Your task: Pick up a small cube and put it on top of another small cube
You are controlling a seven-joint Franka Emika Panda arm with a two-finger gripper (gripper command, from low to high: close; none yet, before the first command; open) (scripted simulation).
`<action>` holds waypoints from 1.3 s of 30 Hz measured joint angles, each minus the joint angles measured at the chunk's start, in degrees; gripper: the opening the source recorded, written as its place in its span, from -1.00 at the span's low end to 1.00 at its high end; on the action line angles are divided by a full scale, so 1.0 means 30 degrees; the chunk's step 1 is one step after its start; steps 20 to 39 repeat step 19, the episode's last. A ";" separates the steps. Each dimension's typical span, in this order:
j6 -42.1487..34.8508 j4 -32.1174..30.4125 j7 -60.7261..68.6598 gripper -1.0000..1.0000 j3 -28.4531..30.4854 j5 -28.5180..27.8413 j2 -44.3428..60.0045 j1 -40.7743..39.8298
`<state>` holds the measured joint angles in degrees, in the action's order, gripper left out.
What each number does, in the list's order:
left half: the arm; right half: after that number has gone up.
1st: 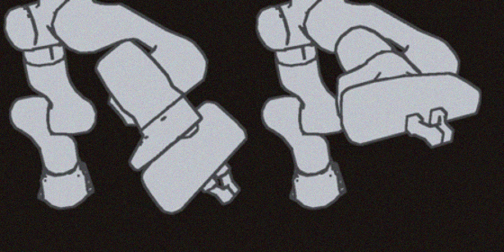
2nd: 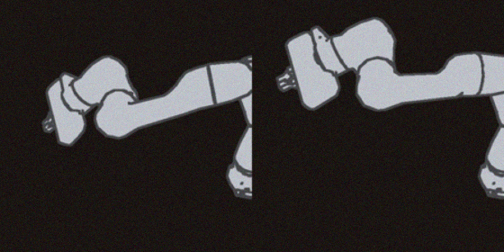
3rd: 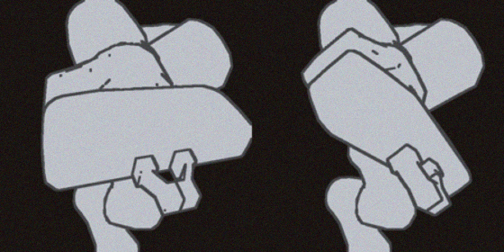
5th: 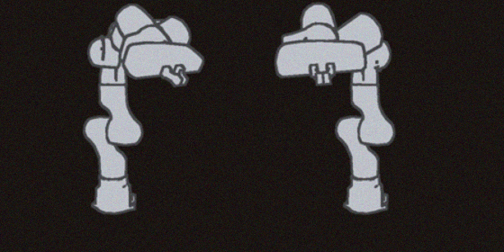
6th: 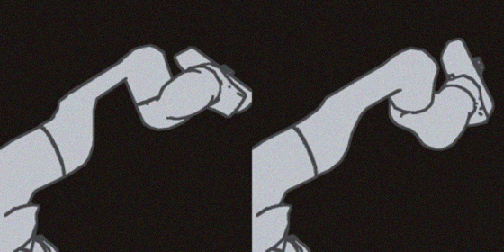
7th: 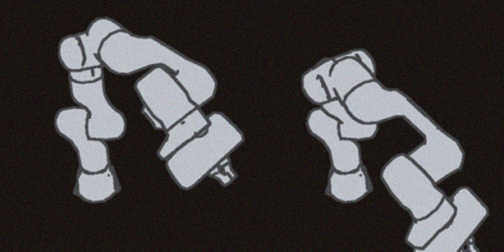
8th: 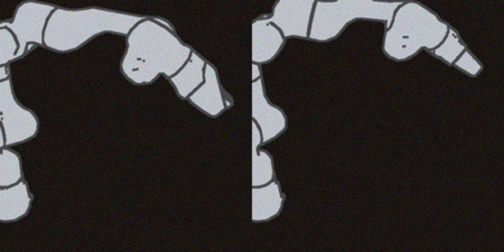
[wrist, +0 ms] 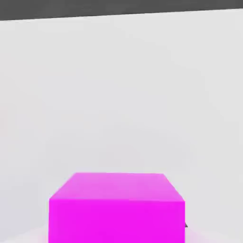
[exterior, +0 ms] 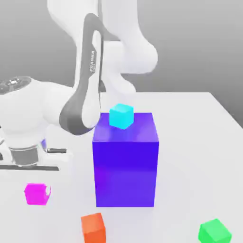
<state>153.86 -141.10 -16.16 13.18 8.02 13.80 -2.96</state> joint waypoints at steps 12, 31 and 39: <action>-0.1325 0.2711 -0.3866 -1.00 -0.4504 -0.2586 0.1115 0.6686; -0.0566 0.3657 -0.4411 1.00 -0.4922 -0.3079 0.2775 0.7802; -0.0566 0.3657 -0.4411 1.00 -0.4922 -0.3079 0.2775 0.7802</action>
